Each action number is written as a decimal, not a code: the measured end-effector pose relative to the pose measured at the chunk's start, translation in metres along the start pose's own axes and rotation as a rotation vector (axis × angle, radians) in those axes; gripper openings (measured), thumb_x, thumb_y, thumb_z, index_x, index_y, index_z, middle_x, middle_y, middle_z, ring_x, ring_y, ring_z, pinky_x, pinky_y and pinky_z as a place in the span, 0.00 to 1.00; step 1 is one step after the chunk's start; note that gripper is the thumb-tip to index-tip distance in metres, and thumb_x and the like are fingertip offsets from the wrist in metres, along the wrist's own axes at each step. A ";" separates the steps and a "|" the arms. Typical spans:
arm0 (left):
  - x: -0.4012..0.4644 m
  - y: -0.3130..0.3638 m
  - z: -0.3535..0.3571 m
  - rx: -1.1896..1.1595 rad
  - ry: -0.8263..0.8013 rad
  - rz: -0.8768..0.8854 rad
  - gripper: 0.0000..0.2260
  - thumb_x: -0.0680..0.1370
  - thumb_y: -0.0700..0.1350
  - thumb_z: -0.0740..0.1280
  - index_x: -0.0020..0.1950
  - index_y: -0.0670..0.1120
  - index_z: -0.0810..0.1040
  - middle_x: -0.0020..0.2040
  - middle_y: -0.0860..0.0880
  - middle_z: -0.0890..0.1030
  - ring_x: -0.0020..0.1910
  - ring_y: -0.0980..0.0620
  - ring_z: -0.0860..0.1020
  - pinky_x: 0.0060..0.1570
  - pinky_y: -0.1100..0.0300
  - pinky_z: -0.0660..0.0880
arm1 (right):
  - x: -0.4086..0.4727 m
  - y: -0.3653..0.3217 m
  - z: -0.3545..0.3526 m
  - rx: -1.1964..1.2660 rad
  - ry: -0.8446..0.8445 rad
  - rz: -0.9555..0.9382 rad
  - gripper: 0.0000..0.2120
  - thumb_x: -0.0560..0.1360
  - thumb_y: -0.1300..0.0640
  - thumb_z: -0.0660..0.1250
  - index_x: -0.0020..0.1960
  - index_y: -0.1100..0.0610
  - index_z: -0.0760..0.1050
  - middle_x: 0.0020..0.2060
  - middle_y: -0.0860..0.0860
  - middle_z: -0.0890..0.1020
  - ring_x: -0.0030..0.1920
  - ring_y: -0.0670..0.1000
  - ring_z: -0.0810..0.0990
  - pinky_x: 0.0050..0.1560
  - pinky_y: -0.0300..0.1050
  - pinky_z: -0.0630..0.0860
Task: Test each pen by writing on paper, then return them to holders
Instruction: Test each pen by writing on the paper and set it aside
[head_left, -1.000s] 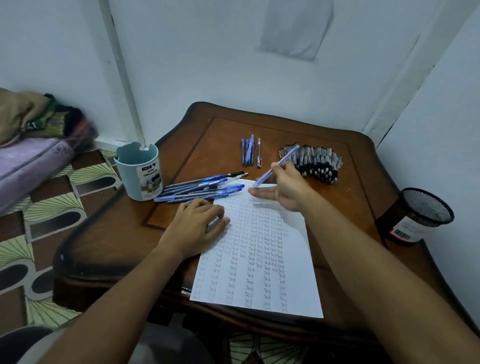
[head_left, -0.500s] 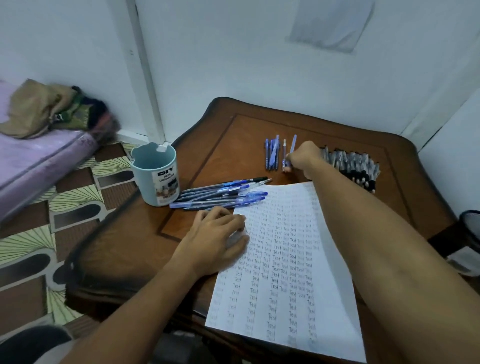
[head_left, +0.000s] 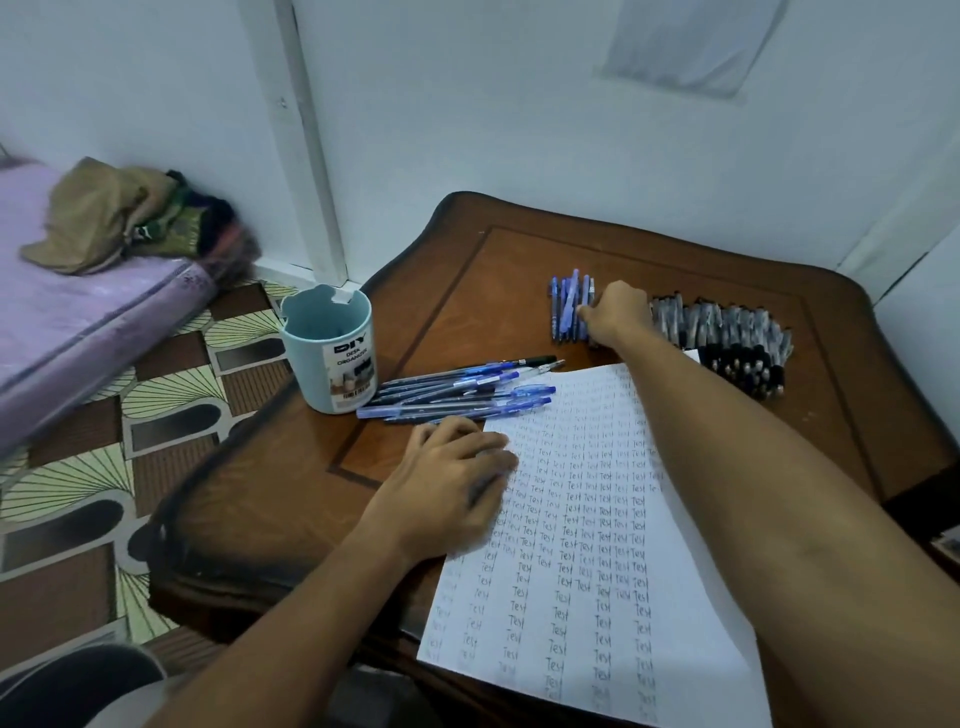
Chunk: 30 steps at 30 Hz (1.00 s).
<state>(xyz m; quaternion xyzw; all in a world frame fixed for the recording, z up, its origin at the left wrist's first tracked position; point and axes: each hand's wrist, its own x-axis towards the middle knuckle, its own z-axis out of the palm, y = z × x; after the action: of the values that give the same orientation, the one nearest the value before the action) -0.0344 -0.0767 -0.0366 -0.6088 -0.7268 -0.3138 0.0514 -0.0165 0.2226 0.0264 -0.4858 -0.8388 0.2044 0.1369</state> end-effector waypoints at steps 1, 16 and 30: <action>0.000 0.000 0.000 0.002 -0.001 0.000 0.10 0.79 0.51 0.63 0.55 0.54 0.83 0.59 0.58 0.81 0.59 0.53 0.73 0.54 0.50 0.66 | -0.002 0.000 -0.001 -0.007 0.023 -0.019 0.09 0.82 0.57 0.64 0.54 0.64 0.77 0.55 0.60 0.80 0.39 0.51 0.75 0.34 0.42 0.70; 0.000 0.000 0.004 0.020 0.039 -0.022 0.10 0.78 0.51 0.63 0.53 0.54 0.83 0.58 0.58 0.82 0.58 0.52 0.75 0.53 0.47 0.68 | -0.065 -0.020 0.010 -0.232 -0.272 -0.760 0.13 0.81 0.62 0.63 0.63 0.56 0.81 0.55 0.54 0.81 0.54 0.52 0.76 0.53 0.41 0.69; 0.002 0.001 -0.007 0.076 -0.187 -0.064 0.26 0.74 0.73 0.56 0.64 0.61 0.77 0.65 0.59 0.74 0.66 0.57 0.65 0.63 0.51 0.60 | -0.068 -0.006 0.003 -0.414 0.093 -0.688 0.12 0.83 0.54 0.61 0.64 0.55 0.75 0.60 0.59 0.73 0.61 0.58 0.72 0.54 0.49 0.72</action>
<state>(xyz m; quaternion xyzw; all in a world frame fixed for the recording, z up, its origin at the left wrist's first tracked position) -0.0359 -0.0780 -0.0299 -0.6097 -0.7588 -0.2292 -0.0035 0.0113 0.1599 0.0250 -0.2027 -0.9688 -0.0486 0.1342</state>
